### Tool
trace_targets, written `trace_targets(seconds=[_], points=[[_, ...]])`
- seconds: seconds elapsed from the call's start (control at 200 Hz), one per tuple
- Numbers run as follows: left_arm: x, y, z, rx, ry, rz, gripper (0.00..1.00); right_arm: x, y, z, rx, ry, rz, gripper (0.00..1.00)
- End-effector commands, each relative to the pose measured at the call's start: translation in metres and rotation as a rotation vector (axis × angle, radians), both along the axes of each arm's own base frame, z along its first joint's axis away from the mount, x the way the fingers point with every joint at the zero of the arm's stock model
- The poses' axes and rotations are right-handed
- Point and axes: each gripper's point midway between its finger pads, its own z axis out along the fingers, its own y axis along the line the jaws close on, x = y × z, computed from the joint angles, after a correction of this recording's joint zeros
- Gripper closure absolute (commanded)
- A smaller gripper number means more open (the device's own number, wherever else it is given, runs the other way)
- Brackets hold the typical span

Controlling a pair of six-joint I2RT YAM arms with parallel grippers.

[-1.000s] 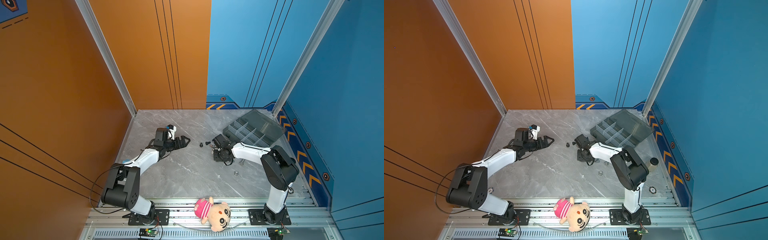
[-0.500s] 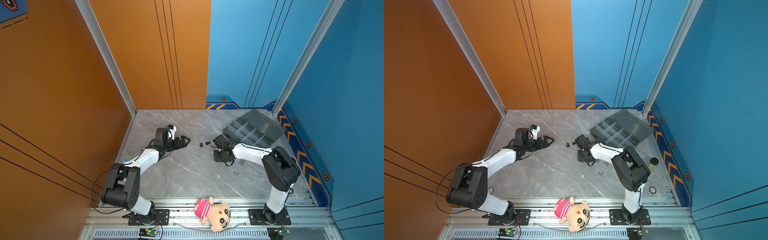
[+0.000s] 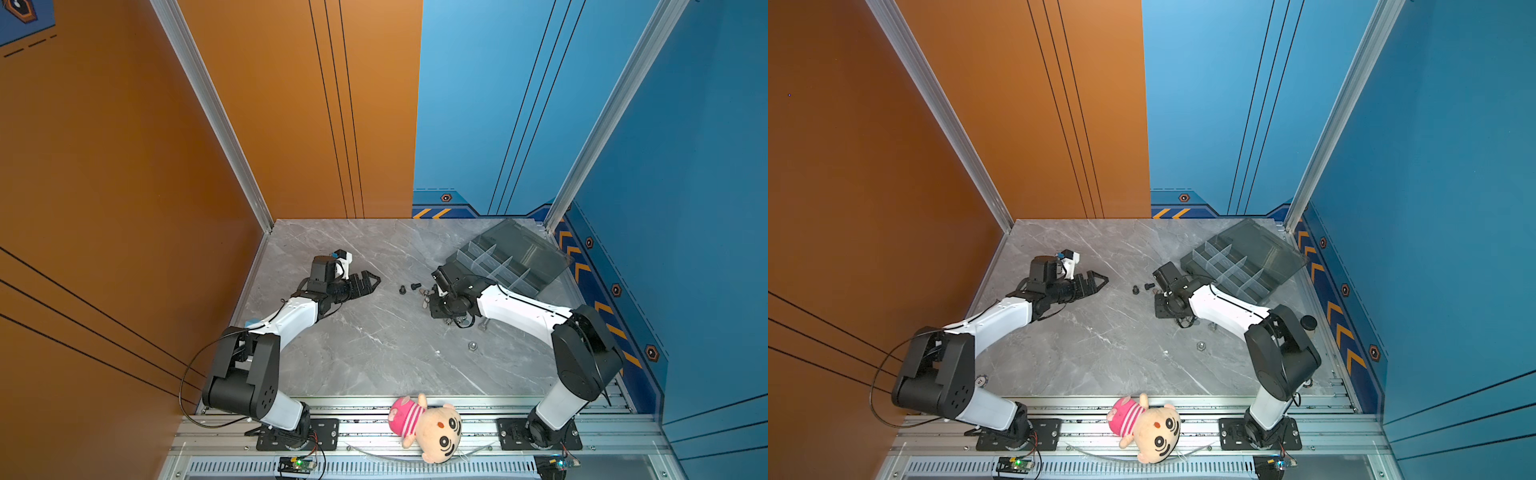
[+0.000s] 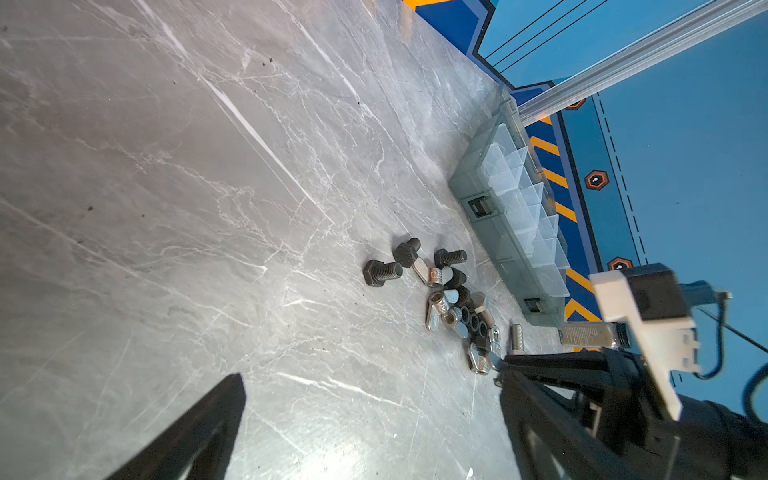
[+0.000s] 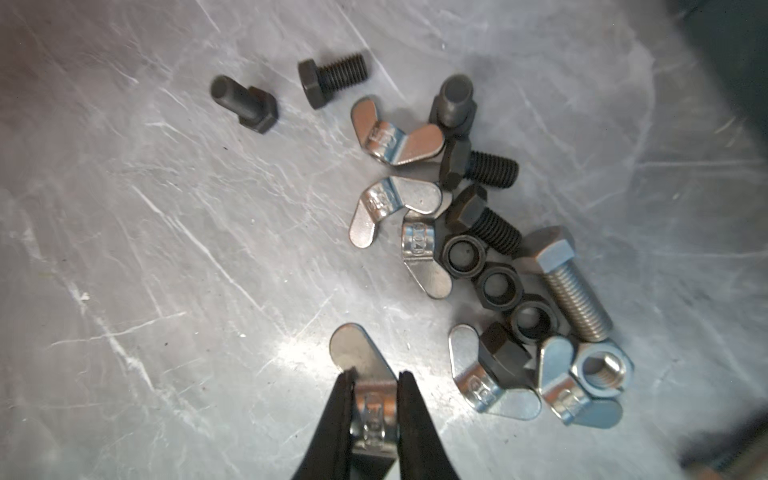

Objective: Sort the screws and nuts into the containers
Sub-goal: 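Lift the wing nut with the right gripper and carry it over the organizer box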

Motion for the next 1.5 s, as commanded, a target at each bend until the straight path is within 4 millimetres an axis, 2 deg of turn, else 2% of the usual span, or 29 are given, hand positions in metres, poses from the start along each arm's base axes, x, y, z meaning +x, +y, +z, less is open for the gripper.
trace_targets(seconds=[0.0,0.125,0.3,0.531,0.676,0.806,0.961,0.996,1.041,1.051,1.086,1.247,1.492], points=[[-0.001,-0.004,0.019,-0.022,-0.024,-0.018,0.02,0.008,-0.002,0.037,0.051,-0.061,0.021,1.00],[-0.003,-0.005,0.022,-0.029,-0.026,-0.016,0.02,0.025,-0.013,0.067,0.098,-0.121,-0.003,1.00],[-0.007,-0.005,0.024,-0.028,-0.036,-0.012,0.02,0.060,-0.044,0.097,0.130,-0.177,-0.073,1.00],[-0.005,-0.008,0.024,-0.044,-0.032,-0.025,0.03,0.111,-0.089,0.113,0.073,-0.227,-0.186,1.00],[-0.005,-0.011,0.025,-0.055,-0.031,-0.024,0.02,0.145,-0.119,0.107,0.035,-0.231,-0.282,1.00],[-0.005,-0.014,0.024,-0.060,-0.025,-0.024,0.02,0.175,-0.137,0.089,0.026,-0.204,-0.346,1.00],[-0.006,-0.017,0.027,-0.060,-0.028,-0.027,0.02,0.205,-0.149,0.068,0.033,-0.172,-0.384,1.00],[-0.006,-0.017,0.027,-0.059,-0.029,-0.028,0.02,0.207,-0.151,0.057,0.022,-0.150,-0.388,1.00],[-0.007,-0.017,0.028,-0.056,-0.029,-0.028,0.02,0.217,-0.153,0.066,0.029,-0.174,-0.394,1.00],[-0.007,-0.017,0.028,-0.056,-0.028,-0.027,0.02,0.219,-0.154,0.056,0.023,-0.157,-0.396,1.00],[-0.007,-0.016,0.028,-0.052,-0.028,-0.026,0.02,0.222,-0.155,0.047,0.017,-0.143,-0.400,1.00],[-0.007,-0.017,0.027,-0.044,-0.024,-0.023,0.02,0.235,-0.162,0.028,0.001,-0.119,-0.407,1.00],[-0.005,-0.018,0.025,-0.042,-0.018,-0.024,0.02,0.238,-0.168,0.004,-0.013,-0.077,-0.411,1.00]])
